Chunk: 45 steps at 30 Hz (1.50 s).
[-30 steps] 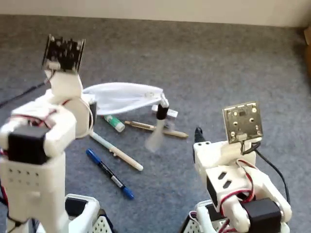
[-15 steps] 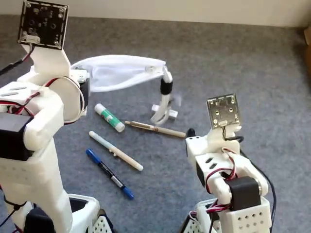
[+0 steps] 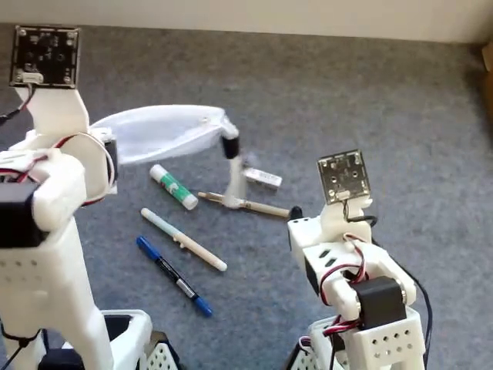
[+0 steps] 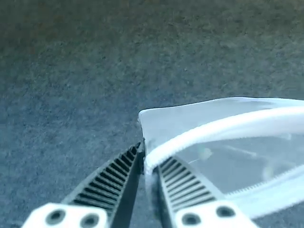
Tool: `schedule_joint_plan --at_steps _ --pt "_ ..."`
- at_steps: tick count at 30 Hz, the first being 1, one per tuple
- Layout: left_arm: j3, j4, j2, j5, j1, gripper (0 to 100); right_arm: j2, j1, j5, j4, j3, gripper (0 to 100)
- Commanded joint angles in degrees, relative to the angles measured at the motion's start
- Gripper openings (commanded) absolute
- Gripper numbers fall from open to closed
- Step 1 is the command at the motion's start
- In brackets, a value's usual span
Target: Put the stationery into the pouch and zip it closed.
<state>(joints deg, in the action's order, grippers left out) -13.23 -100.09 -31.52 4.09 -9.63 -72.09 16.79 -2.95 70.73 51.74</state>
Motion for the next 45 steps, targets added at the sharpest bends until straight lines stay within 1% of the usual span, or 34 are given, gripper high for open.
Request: schedule_joint_plan --at_steps 1,6,12,16,18,20,26,30,45 --pt "2.42 0.44 -1.71 0.44 -3.91 1 1.01 1.01 0.44 -1.45 -0.31 27.3" --pt "5.85 0.53 -1.71 0.44 -9.54 1 4.44 1.01 0.44 -1.54 -0.40 27.3" --pt "12.88 5.36 -1.71 0.53 -11.47 1 16.92 1.10 0.35 -2.07 -1.19 27.3" --pt "14.73 7.91 -1.80 0.79 -15.43 1 22.55 4.18 0.35 -2.77 -4.79 27.3" --pt "14.73 7.91 -2.07 0.79 -16.75 1 25.19 5.67 -1.76 -2.77 -6.37 27.3" --pt "15.16 7.74 -2.15 0.79 -17.10 1 28.18 6.46 -4.13 -2.77 -8.92 27.3" --pt "15.25 7.74 -2.15 0.79 -17.10 1 41.89 6.55 -5.54 -2.77 -20.97 27.3" --pt "15.25 7.74 -2.15 0.79 -17.10 1 52.00 7.34 -11.25 -2.77 -28.70 27.3" --pt "17.10 8.09 -2.15 0.79 -16.92 1 85.58 9.71 -21.10 -2.86 -56.04 27.3"
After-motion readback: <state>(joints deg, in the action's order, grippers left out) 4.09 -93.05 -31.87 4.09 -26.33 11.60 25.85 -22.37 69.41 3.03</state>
